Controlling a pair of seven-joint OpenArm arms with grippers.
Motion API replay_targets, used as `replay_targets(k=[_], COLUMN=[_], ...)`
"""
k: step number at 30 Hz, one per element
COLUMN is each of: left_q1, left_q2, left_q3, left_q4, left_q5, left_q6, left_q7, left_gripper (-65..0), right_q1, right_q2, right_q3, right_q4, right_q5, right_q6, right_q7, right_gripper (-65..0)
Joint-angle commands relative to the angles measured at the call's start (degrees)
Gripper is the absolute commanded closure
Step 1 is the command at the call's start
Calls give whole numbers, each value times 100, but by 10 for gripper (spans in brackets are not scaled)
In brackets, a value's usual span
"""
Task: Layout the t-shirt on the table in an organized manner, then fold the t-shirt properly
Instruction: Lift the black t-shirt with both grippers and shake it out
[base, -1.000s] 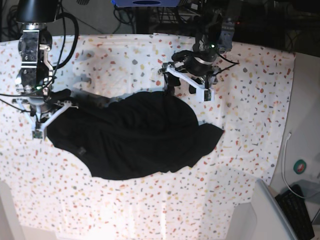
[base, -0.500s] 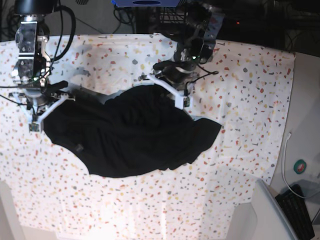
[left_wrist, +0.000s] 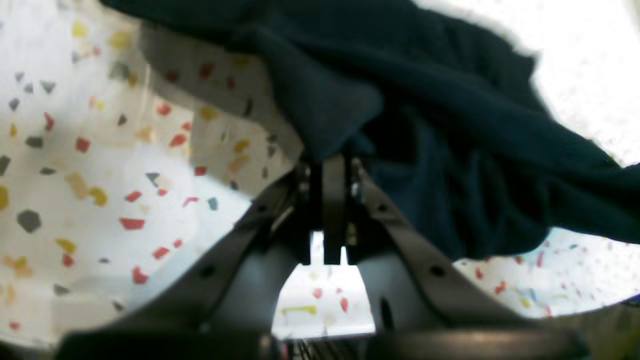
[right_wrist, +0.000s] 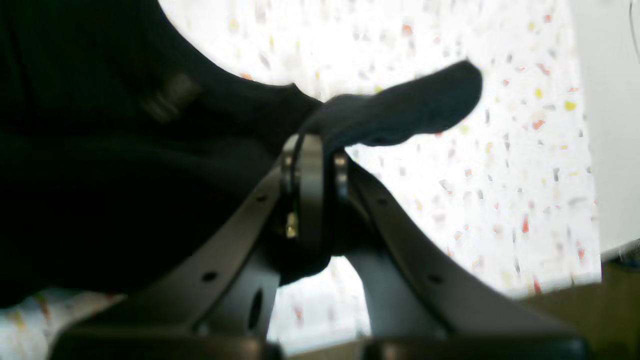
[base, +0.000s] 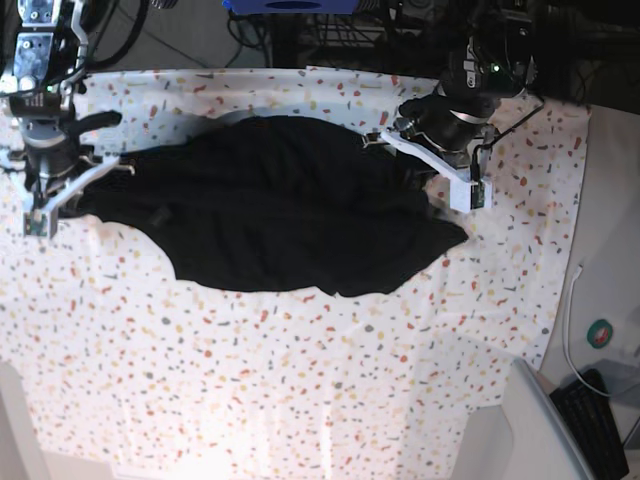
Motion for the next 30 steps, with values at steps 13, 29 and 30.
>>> replay_targets(k=[13, 29, 30], left_q1=[-2651, -2774, -2405], left_q2=[31, -241, -373], left_q3=[311, 258, 258], left_q4=[-1560, -1762, -1700], left_q5=[-46, -46, -46], left_q6=[-75, -75, -75], left_q7=[-567, -628, -690], left_gripper=[0, 0, 0], right_q1=[2066, 2215, 1943], right_q2=[267, 873, 794], right_q3=[97, 123, 114], right_q4=[-1443, -1285, -1206], right_q5=[-84, -49, -49], right_q6=[-30, -30, -30], right_q7=[711, -370, -370], right_gripper=[0, 0, 0])
